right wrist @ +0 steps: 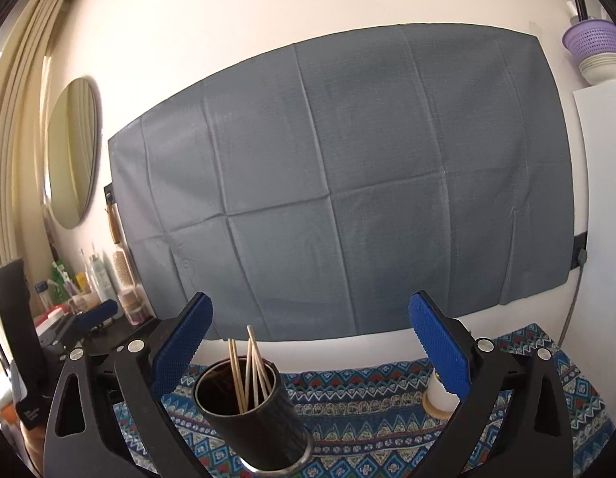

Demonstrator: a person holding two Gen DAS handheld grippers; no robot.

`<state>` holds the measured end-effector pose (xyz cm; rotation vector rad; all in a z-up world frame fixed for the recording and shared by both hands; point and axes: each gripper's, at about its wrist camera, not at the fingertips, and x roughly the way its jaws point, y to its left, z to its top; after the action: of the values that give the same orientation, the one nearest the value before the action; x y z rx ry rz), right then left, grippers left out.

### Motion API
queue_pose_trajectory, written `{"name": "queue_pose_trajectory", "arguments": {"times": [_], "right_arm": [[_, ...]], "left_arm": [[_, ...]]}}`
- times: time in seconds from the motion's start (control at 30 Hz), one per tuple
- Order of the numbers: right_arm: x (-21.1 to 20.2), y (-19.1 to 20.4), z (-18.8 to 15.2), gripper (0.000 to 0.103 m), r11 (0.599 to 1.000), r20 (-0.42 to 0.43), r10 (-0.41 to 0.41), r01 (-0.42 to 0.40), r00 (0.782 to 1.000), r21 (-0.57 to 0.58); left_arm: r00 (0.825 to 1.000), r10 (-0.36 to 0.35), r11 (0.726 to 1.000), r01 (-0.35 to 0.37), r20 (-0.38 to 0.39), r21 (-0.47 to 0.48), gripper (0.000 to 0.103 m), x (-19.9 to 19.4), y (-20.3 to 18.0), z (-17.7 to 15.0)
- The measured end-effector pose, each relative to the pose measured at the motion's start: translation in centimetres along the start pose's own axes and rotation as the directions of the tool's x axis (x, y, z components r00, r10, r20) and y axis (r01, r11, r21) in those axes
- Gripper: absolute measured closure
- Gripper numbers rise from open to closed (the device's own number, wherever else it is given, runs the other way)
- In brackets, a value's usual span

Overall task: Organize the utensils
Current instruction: 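Open both tools and raise them away from the holder, then move both open tools down over the remaining wooden chopsticks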

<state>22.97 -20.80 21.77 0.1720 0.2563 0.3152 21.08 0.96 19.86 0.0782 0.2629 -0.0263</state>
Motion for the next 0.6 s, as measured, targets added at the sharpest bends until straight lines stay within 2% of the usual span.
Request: {"name": "queue_pose_trajectory", "arguments": {"times": [0.23, 0.37, 0.6], "right_arm": [[-1.3, 0.4, -2.9, 0.008, 0.993, -0.074, -0.068, 0.060, 0.995, -0.101], [-1.4, 0.8, -5.2, 0.008, 0.982, -0.137, -0.111, 0.088, 0.984, -0.169], [-2.1, 1.9, -9.3, 0.008, 0.950, -0.197, -0.171, 0.109, 0.965, -0.293]], "left_arm": [[0.993, -0.014, 1.000, 0.014, -0.114, -0.006, 0.006, -0.4, -0.8, -2.4], [0.984, -0.023, 1.000, 0.022, -0.177, -0.010, 0.006, -0.3, -1.0, -4.5], [0.939, -0.018, 1.000, 0.016, -0.344, -0.008, 0.006, 0.8, -0.4, -8.9]]}}
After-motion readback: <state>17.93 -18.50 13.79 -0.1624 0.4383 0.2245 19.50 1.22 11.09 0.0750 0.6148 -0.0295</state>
